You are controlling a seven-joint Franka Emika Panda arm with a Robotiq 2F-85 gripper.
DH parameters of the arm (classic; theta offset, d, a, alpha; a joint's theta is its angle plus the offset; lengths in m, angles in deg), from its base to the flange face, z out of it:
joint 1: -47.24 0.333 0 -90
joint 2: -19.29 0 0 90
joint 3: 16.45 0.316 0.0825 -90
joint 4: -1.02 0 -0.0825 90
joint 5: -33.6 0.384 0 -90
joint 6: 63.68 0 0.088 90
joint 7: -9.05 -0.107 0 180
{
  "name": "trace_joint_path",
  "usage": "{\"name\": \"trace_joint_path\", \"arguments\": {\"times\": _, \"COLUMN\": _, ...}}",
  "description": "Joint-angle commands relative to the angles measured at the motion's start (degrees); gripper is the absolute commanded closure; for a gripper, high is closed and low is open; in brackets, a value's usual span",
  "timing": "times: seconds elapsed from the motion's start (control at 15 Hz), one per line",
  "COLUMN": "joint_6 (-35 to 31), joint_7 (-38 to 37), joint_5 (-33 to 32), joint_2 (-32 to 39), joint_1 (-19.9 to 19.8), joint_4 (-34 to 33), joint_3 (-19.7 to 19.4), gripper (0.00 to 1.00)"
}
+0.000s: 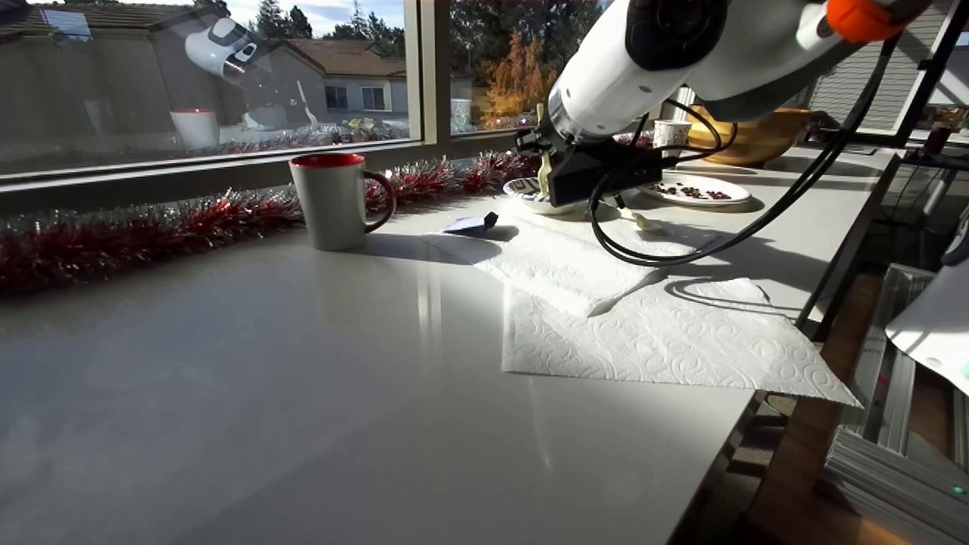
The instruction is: Use the fork to put the white object in the bowl
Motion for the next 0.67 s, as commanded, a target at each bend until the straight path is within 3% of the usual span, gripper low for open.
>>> {"name": "trace_joint_path", "arguments": {"times": 0.0, "joint_6": -2.25, "joint_7": -3.87, "joint_5": 1.42, "joint_2": -7.96, "joint_1": 0.87, "joint_4": -0.91, "joint_3": 0.13, "gripper": 0.97}}
{"name": "trace_joint_path", "arguments": {"times": 0.2, "joint_6": -3.73, "joint_7": -5.7, "joint_5": 1.87, "joint_2": -10.52, "joint_1": 1.09, "joint_4": -1.23, "joint_3": 0.28, "gripper": 0.97}}
{"name": "trace_joint_path", "arguments": {"times": 0.6, "joint_6": -3.19, "joint_7": -3.44, "joint_5": 0.42, "joint_2": -5.2, "joint_1": -1.07, "joint_4": -0.73, "joint_3": 1.17, "gripper": 0.97}}
